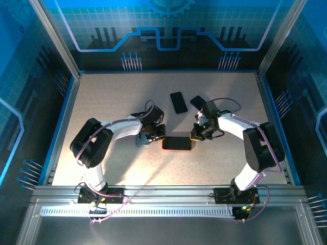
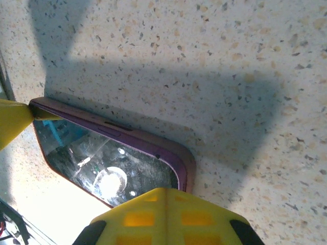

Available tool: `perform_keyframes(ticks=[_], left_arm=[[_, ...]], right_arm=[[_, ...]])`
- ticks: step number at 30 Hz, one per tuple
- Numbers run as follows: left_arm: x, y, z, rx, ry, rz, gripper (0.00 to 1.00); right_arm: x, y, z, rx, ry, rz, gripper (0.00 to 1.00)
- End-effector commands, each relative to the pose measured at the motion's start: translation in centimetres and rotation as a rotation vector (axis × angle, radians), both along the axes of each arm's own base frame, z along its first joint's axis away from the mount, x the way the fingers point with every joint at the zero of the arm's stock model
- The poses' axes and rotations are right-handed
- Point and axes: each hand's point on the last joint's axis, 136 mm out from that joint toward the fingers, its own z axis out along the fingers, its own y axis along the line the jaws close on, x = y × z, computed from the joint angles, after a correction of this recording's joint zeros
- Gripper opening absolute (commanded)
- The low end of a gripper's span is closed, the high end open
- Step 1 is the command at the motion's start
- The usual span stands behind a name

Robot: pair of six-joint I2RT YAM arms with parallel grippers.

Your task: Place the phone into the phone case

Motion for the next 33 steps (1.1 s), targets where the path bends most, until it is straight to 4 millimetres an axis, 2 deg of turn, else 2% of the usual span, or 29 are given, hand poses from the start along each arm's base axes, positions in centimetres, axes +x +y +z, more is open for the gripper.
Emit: perform_keyframes(ticks=[1,16,17,20,33], left_arm=[[-1.6,1.4,-2.3,0.054,0.064,0.000,0.04],[-2.4,1.9,-3.6,0.063,0.091,0.010,0.04],[-2.5,1.9,-3.6,0.063,0.090,0.010,0.04],[-2.7,2.1,-4.0,0.067,0.098,0.014,0.04],[-3.1,2.2,-4.5,0.067,0.108,0.015,0.03]], right_arm=[[0.5,0.2,-0.2,0.024,0.008,0.006,0.00],[-2.6,-0.5,-5.1,-0.101,0.101,0.026,0.00],[-3.5,-0.8,-5.9,-0.117,0.124,0.024,0.00],[-4.3,-1.1,-6.8,-0.159,0.136,0.026,0.00],[-5.8,-1.0,-9.2,-0.223,0.172,0.035,0.00]])
